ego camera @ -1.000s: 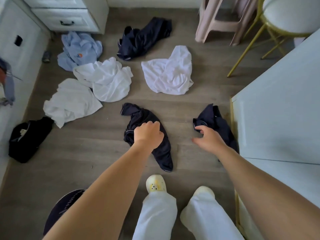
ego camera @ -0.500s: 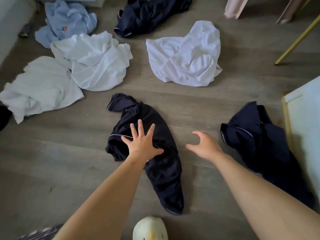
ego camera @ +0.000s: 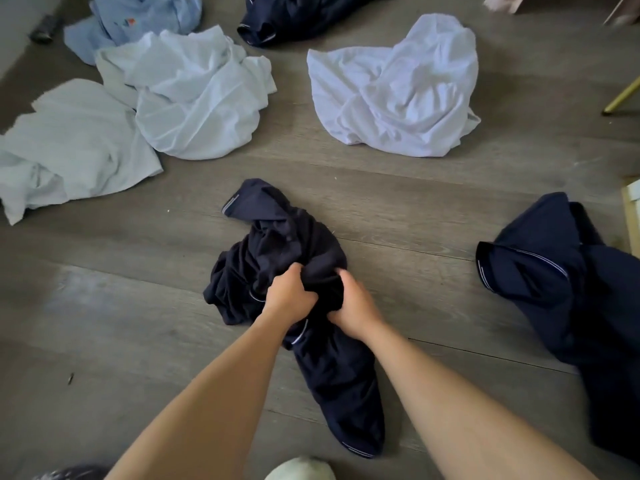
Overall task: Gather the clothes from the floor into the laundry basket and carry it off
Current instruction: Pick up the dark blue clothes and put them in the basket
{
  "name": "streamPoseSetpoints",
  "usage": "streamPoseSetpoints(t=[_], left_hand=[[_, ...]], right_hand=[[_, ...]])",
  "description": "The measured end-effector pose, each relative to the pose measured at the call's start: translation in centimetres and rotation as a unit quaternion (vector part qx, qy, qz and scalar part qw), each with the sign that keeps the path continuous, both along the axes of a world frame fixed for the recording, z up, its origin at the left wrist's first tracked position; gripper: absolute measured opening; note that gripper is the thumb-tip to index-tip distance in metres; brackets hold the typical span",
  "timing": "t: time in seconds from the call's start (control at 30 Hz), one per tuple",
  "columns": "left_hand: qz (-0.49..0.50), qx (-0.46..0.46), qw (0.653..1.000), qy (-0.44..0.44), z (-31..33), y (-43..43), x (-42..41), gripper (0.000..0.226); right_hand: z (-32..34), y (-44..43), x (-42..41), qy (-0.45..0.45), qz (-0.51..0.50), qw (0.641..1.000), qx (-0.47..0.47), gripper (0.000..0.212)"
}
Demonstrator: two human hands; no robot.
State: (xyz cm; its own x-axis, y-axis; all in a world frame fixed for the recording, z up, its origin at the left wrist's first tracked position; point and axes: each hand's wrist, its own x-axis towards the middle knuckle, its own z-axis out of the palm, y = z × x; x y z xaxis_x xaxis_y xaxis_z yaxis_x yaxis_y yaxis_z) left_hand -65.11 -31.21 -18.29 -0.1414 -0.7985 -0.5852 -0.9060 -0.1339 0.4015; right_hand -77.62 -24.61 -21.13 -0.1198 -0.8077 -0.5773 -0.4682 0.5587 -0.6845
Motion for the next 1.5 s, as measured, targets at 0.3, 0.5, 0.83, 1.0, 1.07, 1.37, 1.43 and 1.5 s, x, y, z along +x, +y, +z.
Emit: streamPoseSetpoints(t=[0.3,0.5,0.83,1.0,1.07,1.37,1.43,1.5], left_hand=[[-0.131,-0.102,0.978,0.127,3.8,-0.2,-13.4,0.023],[-0.256,-0.188,0.948,-0.026,4.5,0.6,-19.2,0.044],[-0.232,-0.024,0.972,-0.033,2.7,1.9,-19.3,0.041],[-0.214,-0.048,0.975,-0.039,2.6,2.5,-18.4,0.034],[-0.212,-0.058,0.975,-0.032,2.8,2.9,-18.3,0.035],[-0.216,-0.068,0.973,0.031,2.8,3.2,-17.9,0.064],[-0.217,-0.068,0.973,0.033,2.5,3.2,-18.1,0.069],[-0.209,-0.066,0.975,0.033,2.3,3.0,-18.4,0.063]], right_hand=[[7.0,-0.1,-13.5,0.139,-0.124,0.979,-0.085,0.021],[7.8,4.8,-22.0,0.298,-0.198,0.927,-0.108,0.047],[3.9,12.5,-27.5,0.213,-0.319,0.902,0.197,0.147],[2.8,13.0,-26.9,0.255,-0.364,0.877,0.184,0.147],[2.6,12.7,-27.8,0.233,-0.389,0.866,0.211,0.139],[3.5,12.0,-27.4,0.257,-0.358,0.860,0.256,0.067],[3.5,11.6,-26.7,0.205,-0.391,0.871,0.214,0.063],[3.8,11.1,-26.1,0.170,-0.416,0.880,0.153,0.056]])
